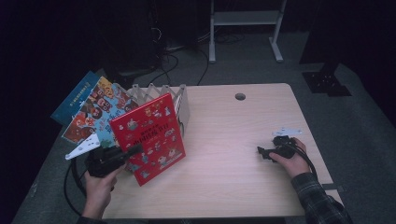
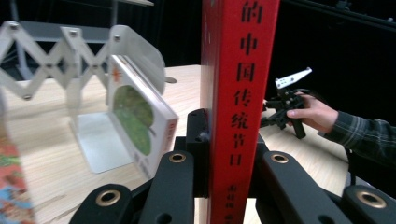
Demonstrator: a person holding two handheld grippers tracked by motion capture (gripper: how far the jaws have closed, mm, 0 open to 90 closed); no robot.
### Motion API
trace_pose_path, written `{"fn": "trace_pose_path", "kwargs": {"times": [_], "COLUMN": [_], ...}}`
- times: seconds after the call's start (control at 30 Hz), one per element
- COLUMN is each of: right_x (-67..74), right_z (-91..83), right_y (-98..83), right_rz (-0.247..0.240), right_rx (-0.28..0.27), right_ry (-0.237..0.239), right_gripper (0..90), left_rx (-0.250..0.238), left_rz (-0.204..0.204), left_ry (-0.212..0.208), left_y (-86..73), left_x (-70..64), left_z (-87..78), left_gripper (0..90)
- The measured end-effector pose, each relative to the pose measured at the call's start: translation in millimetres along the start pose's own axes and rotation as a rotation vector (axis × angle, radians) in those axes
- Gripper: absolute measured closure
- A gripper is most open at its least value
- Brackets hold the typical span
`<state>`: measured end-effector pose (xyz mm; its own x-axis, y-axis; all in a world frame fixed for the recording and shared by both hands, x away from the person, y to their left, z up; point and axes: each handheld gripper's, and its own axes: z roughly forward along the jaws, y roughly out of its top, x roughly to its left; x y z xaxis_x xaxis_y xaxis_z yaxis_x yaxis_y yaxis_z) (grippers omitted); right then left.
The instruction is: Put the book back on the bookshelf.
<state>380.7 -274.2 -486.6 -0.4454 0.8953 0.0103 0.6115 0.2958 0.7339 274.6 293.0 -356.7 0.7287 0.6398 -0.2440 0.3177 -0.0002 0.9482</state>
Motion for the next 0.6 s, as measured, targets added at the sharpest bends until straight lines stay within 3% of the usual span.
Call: {"fn": "trace_pose_path", "kwargs": {"times": [0.4,0.6], "right_x": [0.0,-0.1], "right_z": [-0.2,-0.1], "right_y": [0.1,0.1], "right_rz": [0.004,0.003], "right_rx": [0.002,0.001], "right_ry": [-0.002,-0.003], "right_gripper": [12.0,12.0], "left_rx": [-0.025,-0.049], "left_rz": [-0.006,-0.015], "left_ry": [0.101,0.176], "left_y": [-1.3,-1.9], "left_x": [15.6,21.7], "left_z": [-28.0,-37.8], "left_gripper": [79.5,79.5]}}
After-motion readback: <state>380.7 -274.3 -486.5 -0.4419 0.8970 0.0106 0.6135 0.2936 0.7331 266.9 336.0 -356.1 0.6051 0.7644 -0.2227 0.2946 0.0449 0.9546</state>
